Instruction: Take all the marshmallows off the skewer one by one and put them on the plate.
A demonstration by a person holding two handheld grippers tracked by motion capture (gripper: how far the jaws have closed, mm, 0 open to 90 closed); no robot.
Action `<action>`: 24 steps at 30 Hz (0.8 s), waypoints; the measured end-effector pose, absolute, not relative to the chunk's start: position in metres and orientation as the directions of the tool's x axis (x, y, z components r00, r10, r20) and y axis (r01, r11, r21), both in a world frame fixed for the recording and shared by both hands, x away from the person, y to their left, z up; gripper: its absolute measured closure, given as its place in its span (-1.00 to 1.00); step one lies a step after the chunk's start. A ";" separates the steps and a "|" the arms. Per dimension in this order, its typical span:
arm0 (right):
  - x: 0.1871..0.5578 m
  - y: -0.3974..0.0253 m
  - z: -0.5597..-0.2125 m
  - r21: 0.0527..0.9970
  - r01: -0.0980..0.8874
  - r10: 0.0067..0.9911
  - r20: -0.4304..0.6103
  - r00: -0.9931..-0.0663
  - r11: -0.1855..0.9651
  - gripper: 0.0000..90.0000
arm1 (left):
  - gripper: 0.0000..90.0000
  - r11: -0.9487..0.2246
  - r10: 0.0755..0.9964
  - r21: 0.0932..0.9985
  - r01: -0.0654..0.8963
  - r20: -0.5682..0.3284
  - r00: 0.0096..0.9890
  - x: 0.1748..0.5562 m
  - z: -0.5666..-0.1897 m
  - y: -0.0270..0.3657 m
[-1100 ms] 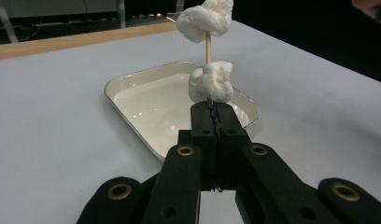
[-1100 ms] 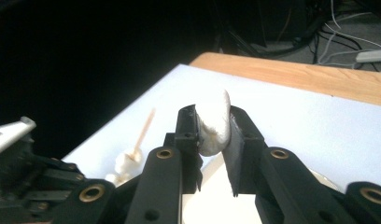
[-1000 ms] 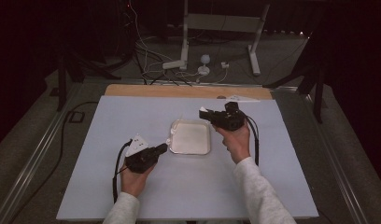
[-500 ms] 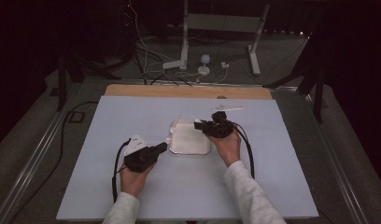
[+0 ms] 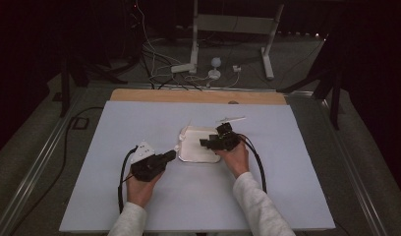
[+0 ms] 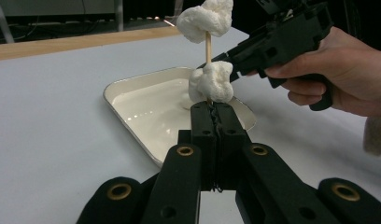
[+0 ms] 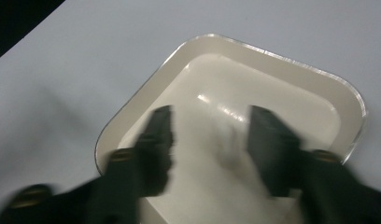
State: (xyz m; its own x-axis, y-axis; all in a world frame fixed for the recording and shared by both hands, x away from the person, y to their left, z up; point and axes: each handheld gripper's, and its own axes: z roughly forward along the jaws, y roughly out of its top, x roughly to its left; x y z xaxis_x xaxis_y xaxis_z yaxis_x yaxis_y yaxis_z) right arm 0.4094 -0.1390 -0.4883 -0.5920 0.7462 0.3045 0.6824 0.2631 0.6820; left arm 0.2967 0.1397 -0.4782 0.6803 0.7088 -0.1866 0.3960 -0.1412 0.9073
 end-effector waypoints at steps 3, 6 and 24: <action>0.407 -0.141 -0.483 0.690 0.682 0.752 0.311 -0.581 0.242 -0.38 | 1.00 -0.139 0.713 0.907 0.397 -0.187 0.676 0.297 -0.478 0.140; 0.401 -0.143 -0.473 0.707 0.670 0.724 0.340 -0.601 0.225 -0.48 | 1.00 -0.137 0.716 0.908 0.397 -0.186 0.672 0.297 -0.478 0.140; 0.367 -0.126 -0.435 0.769 0.598 0.562 0.400 -0.724 0.224 -0.44 | 1.00 -0.138 0.719 0.908 0.395 -0.182 0.671 0.296 -0.478 0.138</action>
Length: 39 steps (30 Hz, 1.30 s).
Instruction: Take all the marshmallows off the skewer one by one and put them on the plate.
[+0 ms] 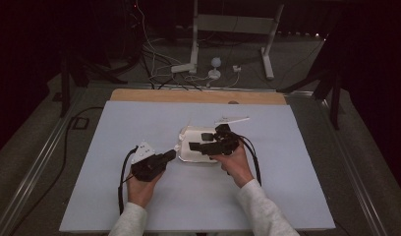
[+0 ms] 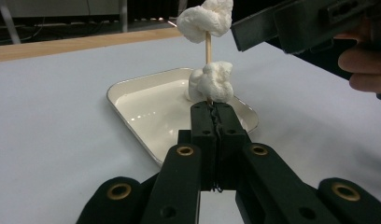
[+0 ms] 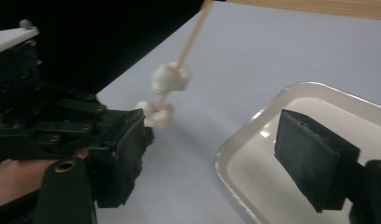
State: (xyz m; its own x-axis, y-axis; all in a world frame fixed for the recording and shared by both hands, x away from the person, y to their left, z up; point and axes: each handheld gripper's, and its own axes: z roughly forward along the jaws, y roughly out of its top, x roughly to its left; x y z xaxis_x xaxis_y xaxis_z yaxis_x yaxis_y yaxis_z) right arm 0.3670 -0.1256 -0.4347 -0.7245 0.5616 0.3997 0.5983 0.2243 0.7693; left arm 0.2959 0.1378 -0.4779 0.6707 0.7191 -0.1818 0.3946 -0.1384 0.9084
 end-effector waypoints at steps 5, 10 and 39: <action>0.363 -0.112 -0.435 0.771 0.587 0.513 0.410 -0.754 0.246 -0.16 | 1.00 -0.141 0.713 0.910 0.391 -0.181 0.677 0.295 -0.478 0.135; 0.363 -0.104 -0.436 0.772 0.590 0.474 0.438 -0.764 0.236 0.09 | 1.00 -0.151 0.703 0.911 0.384 -0.174 0.690 0.294 -0.478 0.132; 0.371 -0.116 -0.428 0.768 0.634 0.427 0.546 -0.721 0.090 0.72 | 1.00 -0.281 0.683 0.896 0.344 -0.065 0.727 0.292 -0.484 0.124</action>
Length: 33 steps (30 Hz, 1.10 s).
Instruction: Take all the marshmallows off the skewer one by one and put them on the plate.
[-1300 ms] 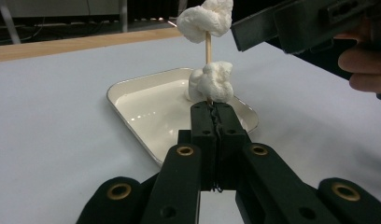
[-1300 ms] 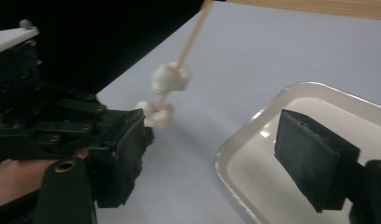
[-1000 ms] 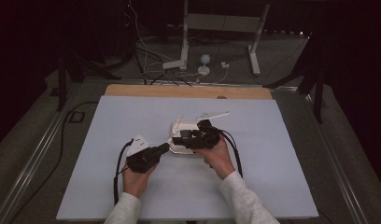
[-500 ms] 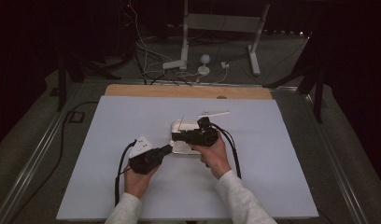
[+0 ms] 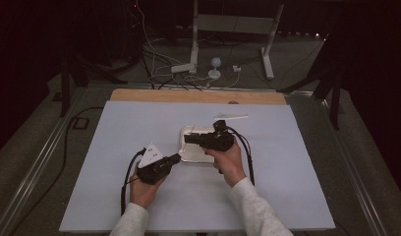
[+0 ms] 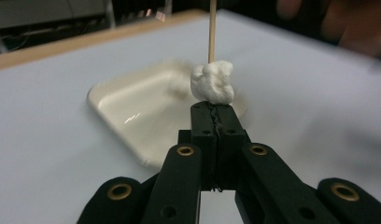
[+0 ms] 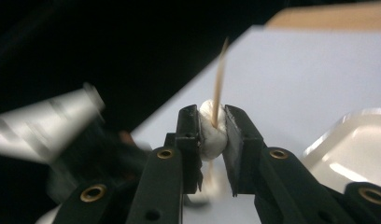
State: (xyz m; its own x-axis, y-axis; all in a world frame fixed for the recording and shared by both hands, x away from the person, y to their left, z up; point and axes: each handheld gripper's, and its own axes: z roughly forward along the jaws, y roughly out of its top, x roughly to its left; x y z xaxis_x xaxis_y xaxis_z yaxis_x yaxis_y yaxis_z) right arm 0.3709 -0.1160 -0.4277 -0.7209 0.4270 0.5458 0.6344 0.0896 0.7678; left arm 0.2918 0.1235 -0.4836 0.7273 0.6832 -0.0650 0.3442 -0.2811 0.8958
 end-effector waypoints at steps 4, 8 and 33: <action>0.375 -0.131 -0.412 0.783 0.620 0.447 0.536 -0.716 0.053 0.73 | 1.00 -0.271 0.673 0.902 0.336 -0.072 0.736 0.292 -0.484 0.121; 0.375 -0.137 -0.404 0.796 0.602 0.467 0.509 -0.723 0.064 0.74 | 1.00 -0.271 0.671 0.902 0.335 -0.072 0.738 0.292 -0.483 0.120; 0.382 -0.152 -0.410 0.820 0.558 0.602 0.385 -0.700 0.124 0.70 | 1.00 -0.198 0.718 0.897 0.396 -0.142 0.682 0.297 -0.487 0.134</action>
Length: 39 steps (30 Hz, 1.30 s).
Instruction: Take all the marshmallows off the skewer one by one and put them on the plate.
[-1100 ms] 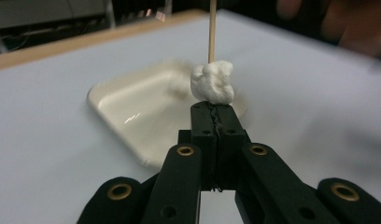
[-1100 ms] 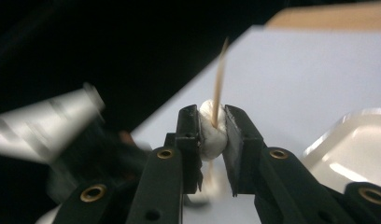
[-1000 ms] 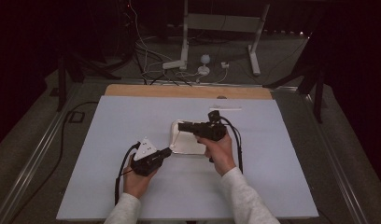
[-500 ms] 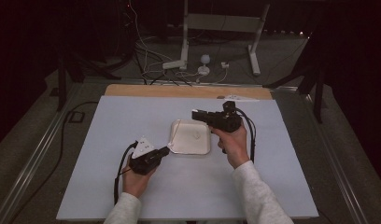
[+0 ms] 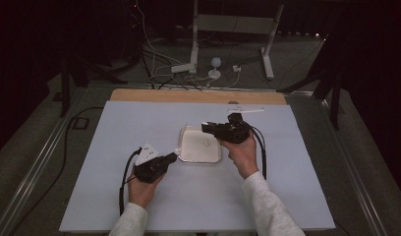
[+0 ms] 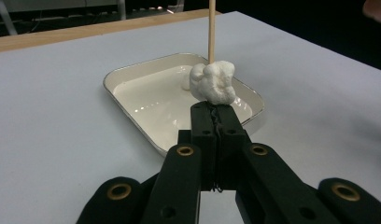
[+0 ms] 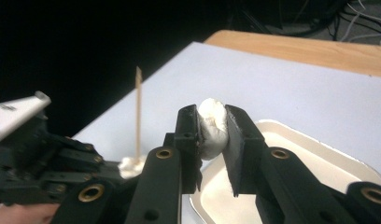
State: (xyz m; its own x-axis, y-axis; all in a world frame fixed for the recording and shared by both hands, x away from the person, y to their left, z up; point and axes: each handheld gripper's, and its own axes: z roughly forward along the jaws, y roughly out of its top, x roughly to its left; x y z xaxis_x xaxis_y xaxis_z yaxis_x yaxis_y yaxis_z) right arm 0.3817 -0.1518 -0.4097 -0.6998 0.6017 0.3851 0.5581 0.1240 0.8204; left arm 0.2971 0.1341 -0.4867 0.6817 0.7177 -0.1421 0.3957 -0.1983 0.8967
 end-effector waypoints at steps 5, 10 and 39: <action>0.383 -0.149 -0.423 0.807 0.567 0.632 0.356 -0.688 0.163 0.68 | 1.00 -0.187 0.717 0.898 0.399 -0.153 0.680 0.297 -0.486 0.134; 0.385 -0.149 -0.436 0.794 0.581 0.651 0.346 -0.675 0.180 0.68 | 1.00 -0.186 0.716 0.897 0.400 -0.156 0.681 0.298 -0.486 0.135; 0.375 -0.128 -0.457 0.736 0.639 0.599 0.414 -0.685 0.222 -0.09 | 1.00 -0.178 0.721 0.896 0.406 -0.162 0.674 0.298 -0.487 0.135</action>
